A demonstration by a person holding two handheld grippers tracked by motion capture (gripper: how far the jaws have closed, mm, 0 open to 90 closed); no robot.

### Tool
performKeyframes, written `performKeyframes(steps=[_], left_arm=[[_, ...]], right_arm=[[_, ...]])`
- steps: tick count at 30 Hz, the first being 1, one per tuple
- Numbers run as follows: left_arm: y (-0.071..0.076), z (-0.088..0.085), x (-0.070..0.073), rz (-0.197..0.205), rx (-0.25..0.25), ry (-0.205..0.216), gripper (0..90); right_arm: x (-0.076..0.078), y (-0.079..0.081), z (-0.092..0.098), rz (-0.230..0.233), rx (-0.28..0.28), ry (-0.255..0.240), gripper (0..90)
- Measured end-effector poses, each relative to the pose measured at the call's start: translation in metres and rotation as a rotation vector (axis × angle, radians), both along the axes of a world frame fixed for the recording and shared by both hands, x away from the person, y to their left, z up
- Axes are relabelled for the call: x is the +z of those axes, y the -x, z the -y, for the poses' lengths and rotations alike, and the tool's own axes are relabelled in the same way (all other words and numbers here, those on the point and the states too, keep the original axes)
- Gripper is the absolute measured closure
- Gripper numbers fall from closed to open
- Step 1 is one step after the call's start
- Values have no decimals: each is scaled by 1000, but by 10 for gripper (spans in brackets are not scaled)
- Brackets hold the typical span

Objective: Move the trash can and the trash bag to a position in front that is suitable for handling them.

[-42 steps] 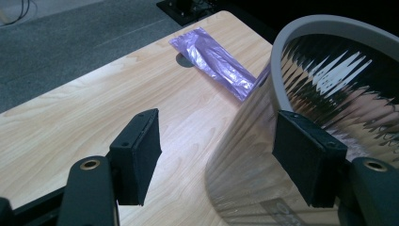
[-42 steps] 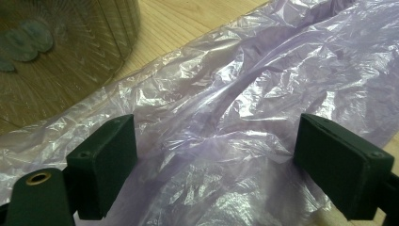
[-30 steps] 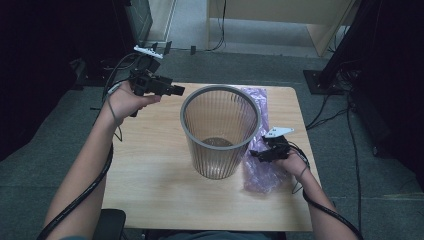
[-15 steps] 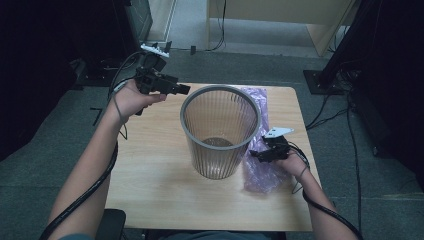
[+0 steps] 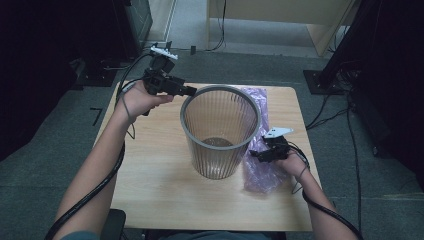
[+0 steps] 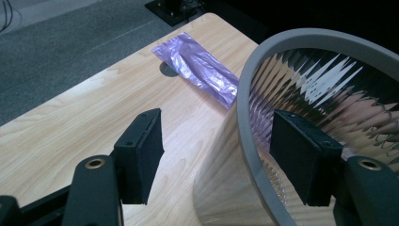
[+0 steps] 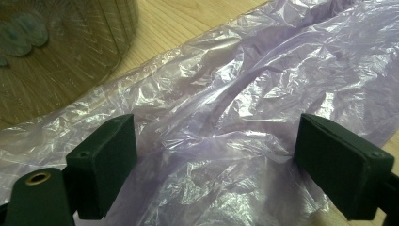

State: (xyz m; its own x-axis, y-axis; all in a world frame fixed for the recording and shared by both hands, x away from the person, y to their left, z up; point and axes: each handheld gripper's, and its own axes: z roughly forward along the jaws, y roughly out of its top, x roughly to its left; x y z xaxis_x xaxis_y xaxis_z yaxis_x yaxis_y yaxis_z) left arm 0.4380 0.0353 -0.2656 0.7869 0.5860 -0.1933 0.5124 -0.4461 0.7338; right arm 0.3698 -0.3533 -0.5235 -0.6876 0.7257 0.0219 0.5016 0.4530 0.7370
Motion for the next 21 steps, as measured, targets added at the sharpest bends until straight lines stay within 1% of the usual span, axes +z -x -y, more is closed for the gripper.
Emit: performKeyframes(steps=[7, 11, 15, 21], left_arm=[[-1, 8, -2, -1, -9, -6, 352], [-1, 12, -5, -2, -13, -14, 352], [-1, 15, -9, -7, -15, -8, 352], [-3, 21, -14, -15, -20, -12, 360]], right_arm=[[0, 0, 0, 0, 0, 0, 135], [0, 0, 0, 0, 0, 0, 135], [0, 0, 0, 0, 0, 0, 135], [0, 0, 0, 0, 0, 0, 135]])
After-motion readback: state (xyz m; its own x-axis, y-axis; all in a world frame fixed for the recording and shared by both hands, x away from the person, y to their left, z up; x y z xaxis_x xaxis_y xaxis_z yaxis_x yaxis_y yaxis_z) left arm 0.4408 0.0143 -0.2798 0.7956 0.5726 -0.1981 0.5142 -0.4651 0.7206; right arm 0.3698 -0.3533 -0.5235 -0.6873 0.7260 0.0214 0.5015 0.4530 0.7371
